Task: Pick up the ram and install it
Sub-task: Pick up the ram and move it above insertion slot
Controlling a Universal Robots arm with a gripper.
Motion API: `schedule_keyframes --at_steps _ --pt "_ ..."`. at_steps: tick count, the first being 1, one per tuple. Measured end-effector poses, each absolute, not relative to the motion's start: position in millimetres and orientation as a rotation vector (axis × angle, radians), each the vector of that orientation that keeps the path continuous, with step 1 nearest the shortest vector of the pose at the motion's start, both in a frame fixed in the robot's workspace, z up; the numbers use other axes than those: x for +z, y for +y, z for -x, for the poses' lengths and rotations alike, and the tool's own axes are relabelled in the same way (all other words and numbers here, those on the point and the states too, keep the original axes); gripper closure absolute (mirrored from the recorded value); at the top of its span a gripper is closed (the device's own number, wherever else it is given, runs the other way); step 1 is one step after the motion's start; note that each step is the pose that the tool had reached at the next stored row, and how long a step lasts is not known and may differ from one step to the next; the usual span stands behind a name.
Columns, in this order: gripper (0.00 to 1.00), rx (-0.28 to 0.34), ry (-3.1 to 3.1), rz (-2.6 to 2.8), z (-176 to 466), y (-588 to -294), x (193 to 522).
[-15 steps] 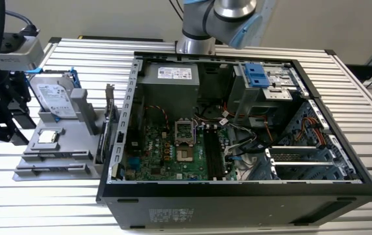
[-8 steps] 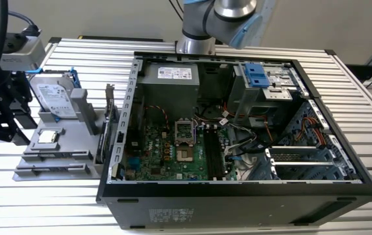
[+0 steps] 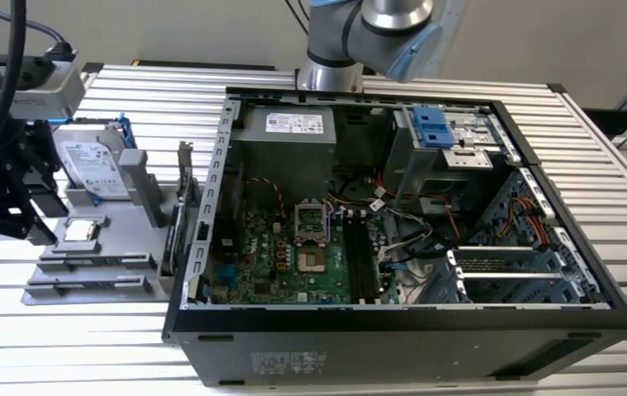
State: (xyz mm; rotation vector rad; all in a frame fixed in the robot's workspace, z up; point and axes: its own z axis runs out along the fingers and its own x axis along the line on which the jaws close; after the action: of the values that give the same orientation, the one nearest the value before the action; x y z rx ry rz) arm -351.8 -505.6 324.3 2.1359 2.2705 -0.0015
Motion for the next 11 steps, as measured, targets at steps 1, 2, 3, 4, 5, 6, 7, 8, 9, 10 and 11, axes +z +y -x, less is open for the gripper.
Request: schedule_keyframes --at_steps 1,2,3,4,5,6,7,8,9,10,11 --pt "0.0 -0.002 2.27 -2.136 351.0 -505.6 324.4" --pt "0.0 -0.002 2.27 -2.136 350.2 -505.6 324.4" --pt "0.0 -0.002 2.27 -2.136 349.4 -505.6 324.4" --pt "0.0 -0.002 2.27 -2.136 348.5 -505.6 324.4" --pt "0.0 -0.002 2.27 -2.136 347.8 -505.6 324.4" --pt "0.0 -0.001 2.27 -2.136 347.6 -505.6 324.3" --pt "0.0 -0.001 2.27 -2.136 347.5 -505.6 324.3" --pt "0.0 -0.001 2.27 -2.136 347.5 -505.6 324.3" --pt "0.0 -0.002 2.27 -2.136 347.4 -505.6 324.4" --pt "0.0 -0.002 2.27 -2.136 347.3 -505.6 324.4" --pt "0.0 -0.002 2.27 -2.136 347.3 -505.6 324.4"
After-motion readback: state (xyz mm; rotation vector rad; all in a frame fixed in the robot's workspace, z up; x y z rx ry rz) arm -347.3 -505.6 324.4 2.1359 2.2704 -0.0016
